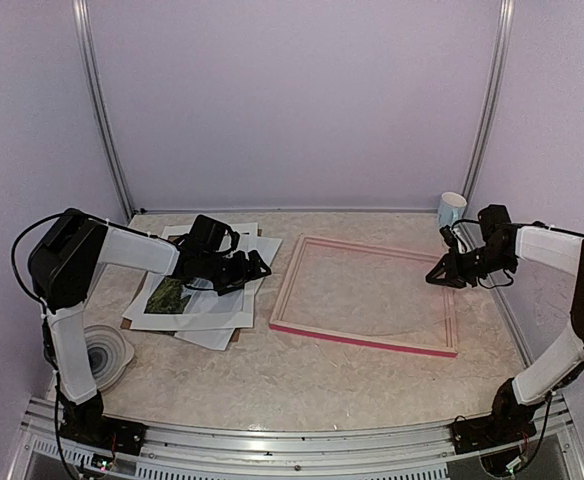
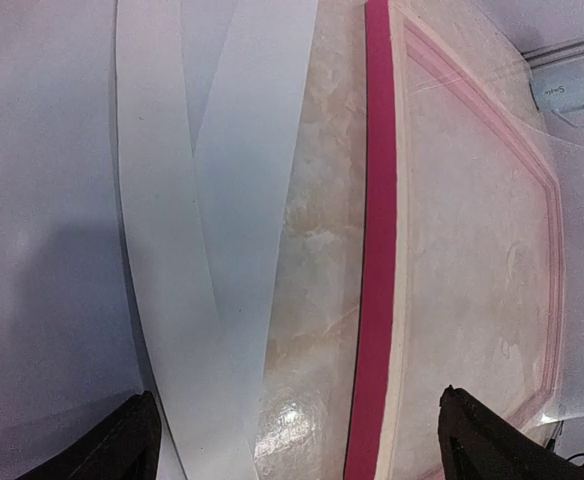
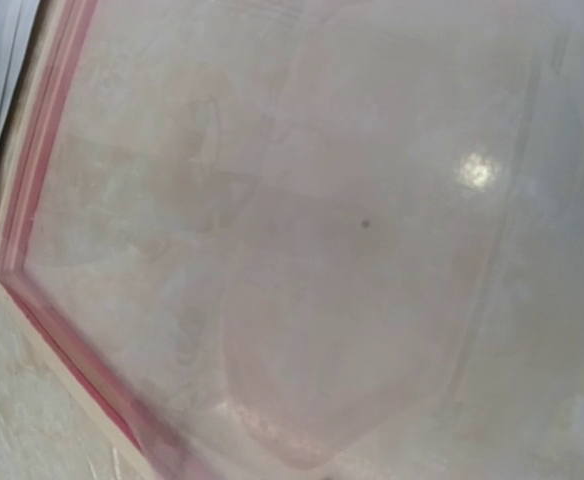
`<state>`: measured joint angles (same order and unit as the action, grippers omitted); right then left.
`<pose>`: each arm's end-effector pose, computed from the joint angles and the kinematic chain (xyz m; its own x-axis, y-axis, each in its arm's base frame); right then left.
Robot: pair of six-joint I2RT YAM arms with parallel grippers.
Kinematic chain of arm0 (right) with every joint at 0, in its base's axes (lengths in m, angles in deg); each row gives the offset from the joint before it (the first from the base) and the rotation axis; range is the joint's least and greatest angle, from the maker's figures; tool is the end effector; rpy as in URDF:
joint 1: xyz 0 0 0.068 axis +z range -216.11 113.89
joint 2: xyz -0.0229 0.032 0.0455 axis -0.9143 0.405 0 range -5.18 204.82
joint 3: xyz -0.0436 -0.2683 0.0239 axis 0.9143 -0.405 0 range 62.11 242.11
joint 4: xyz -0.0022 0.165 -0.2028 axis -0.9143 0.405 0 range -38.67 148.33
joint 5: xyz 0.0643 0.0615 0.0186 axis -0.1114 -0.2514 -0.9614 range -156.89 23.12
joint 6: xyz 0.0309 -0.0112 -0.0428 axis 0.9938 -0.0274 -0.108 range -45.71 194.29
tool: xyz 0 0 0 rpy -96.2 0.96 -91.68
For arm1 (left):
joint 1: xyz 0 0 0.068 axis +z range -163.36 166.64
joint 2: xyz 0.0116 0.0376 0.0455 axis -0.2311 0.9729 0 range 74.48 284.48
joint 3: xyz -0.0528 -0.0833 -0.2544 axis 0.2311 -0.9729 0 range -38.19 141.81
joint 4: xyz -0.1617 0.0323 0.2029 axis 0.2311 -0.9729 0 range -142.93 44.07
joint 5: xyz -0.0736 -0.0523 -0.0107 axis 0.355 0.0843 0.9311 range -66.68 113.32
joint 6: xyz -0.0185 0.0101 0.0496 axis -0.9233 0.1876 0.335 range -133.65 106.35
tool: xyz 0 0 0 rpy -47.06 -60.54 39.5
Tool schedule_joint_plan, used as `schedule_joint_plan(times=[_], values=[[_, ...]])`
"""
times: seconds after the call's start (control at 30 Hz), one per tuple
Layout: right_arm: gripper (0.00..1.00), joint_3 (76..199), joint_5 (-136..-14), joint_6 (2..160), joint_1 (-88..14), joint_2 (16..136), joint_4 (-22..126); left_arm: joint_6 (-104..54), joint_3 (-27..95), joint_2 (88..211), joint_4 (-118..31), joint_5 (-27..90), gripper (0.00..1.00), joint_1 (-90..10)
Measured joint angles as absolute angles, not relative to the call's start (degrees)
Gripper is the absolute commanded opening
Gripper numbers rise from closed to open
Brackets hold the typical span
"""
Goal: Put the photo into the frame
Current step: Place the glass panel at the frame body.
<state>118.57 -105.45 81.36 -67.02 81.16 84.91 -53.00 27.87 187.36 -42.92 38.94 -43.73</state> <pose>0.2913 0.0176 0.2159 -0.9204 0.1109 -0.3749 -0.1540 0.7785 0.6084 0.3508 -0.2167 0.1443 -0.8769 -0.1940 -0.4399 0.1274 0.7885 -0.6017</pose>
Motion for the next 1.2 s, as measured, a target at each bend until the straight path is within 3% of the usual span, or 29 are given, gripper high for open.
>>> schedule_joint_plan(times=[1.2], values=[[0.13, 117.74, -102.57, 81.43, -66.86, 79.98, 85.72, -53.02, 27.89, 187.36, -42.94, 38.94, 0.95, -43.73]])
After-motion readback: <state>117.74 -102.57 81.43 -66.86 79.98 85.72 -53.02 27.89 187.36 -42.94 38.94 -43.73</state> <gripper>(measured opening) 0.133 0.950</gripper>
